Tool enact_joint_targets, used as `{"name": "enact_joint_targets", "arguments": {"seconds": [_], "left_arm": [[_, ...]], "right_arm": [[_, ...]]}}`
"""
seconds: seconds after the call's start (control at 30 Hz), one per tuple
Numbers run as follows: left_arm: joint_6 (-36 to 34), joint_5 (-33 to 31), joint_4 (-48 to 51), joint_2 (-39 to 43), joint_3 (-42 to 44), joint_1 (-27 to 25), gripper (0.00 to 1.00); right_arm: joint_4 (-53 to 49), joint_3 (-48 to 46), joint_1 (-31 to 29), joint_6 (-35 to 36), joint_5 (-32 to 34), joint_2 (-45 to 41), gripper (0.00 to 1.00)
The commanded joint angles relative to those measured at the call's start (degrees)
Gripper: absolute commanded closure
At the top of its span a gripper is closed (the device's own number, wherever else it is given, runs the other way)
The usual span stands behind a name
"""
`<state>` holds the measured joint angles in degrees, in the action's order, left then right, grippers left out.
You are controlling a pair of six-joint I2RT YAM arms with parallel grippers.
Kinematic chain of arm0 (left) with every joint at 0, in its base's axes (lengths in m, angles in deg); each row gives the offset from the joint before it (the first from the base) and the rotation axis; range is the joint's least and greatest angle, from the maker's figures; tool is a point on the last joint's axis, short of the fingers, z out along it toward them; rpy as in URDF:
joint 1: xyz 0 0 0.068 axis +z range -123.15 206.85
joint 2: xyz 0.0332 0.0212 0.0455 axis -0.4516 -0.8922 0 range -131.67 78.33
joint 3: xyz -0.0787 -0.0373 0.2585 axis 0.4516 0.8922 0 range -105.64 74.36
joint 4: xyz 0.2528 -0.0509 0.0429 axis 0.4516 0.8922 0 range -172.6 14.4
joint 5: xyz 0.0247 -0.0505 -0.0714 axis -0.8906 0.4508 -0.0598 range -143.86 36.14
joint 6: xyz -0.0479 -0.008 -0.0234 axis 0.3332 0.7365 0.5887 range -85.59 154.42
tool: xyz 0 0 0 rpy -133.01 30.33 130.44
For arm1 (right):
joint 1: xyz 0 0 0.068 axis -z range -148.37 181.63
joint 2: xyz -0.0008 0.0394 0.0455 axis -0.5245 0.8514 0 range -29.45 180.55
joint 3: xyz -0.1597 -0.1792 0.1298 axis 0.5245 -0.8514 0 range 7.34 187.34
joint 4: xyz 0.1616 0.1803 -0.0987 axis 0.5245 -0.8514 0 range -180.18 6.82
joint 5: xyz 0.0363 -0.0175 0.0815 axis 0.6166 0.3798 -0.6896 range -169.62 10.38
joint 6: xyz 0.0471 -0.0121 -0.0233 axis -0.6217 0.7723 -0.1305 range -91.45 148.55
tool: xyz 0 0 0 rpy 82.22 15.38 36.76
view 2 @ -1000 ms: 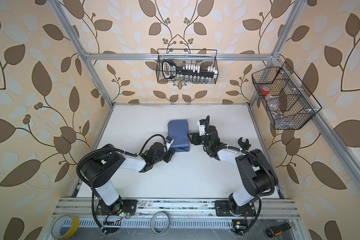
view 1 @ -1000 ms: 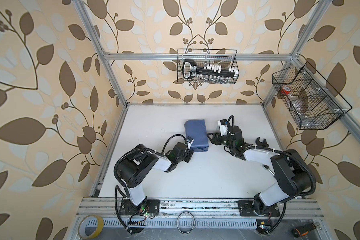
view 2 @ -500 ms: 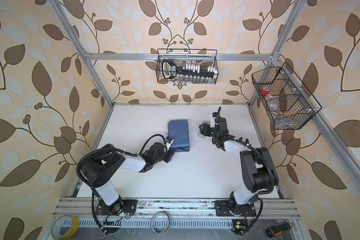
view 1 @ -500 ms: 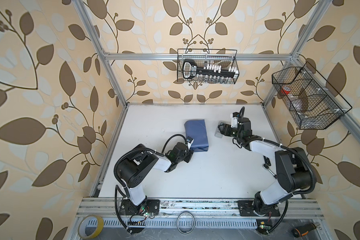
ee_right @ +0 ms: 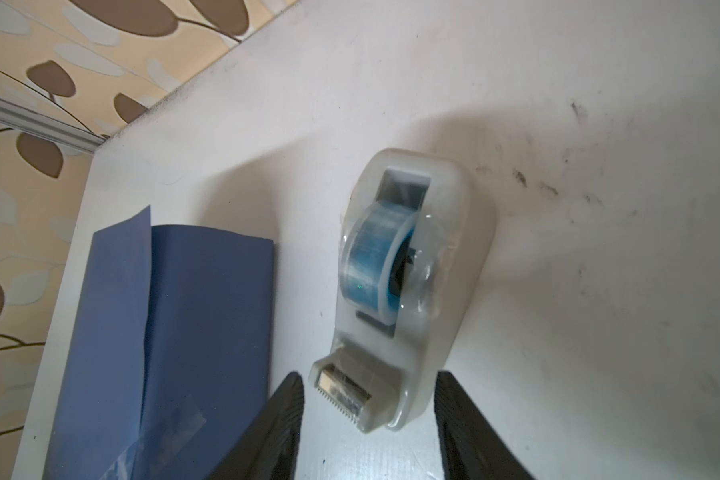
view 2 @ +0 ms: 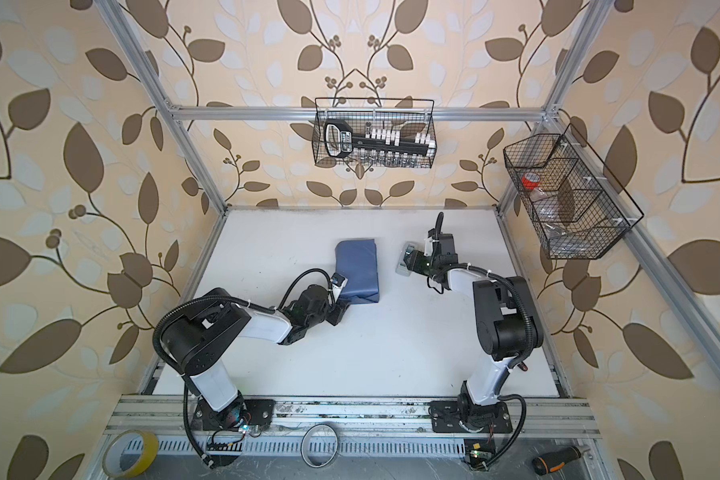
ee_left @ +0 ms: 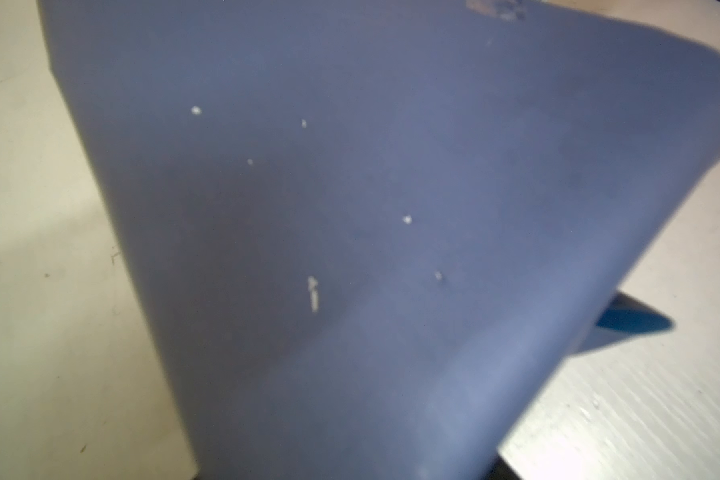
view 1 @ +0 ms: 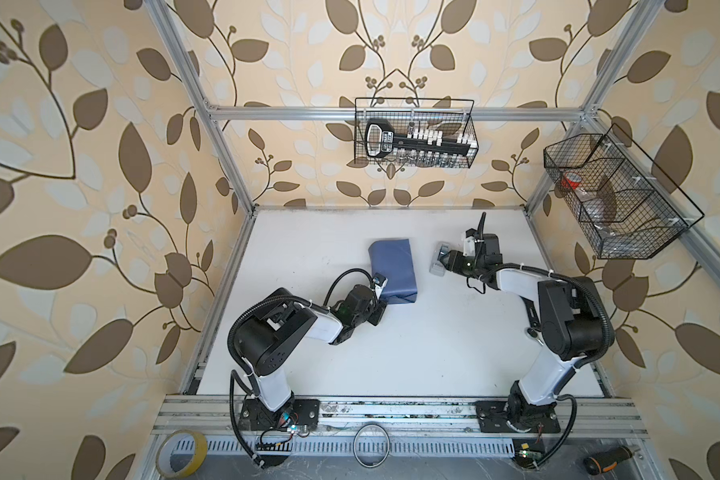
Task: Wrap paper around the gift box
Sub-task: 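Move the right gripper over the clear tape dispenser and lower onto it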
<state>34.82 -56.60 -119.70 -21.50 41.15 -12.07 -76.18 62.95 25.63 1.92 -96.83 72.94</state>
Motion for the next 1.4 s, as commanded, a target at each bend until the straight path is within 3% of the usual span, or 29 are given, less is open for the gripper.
{"name": "enact_joint_targets", "arguments": {"seconds": [0.0,0.57,0.97,1.37], "left_arm": [[0.21,0.99,-1.57,0.52,-0.35,0.39,0.47],[0.38,1.21,-1.75,0.33,-0.35,0.40,0.47],[0.44,1.41,-1.75,0.30,-0.36,0.42,0.47],[0.39,1.56,-1.70,0.17,-0.36,0.39,0.47]], "right_arm": [[-0.70,2.40,0.11,-0.69,-3.14,2.01,0.49],[0.86,3.88,0.29,-1.60,-5.15,6.20,0.55],[-0.69,2.65,0.34,0.11,-1.15,0.66,0.57],[-0.02,3.11,0.29,-0.47,-2.93,1.60,0.57]]}}
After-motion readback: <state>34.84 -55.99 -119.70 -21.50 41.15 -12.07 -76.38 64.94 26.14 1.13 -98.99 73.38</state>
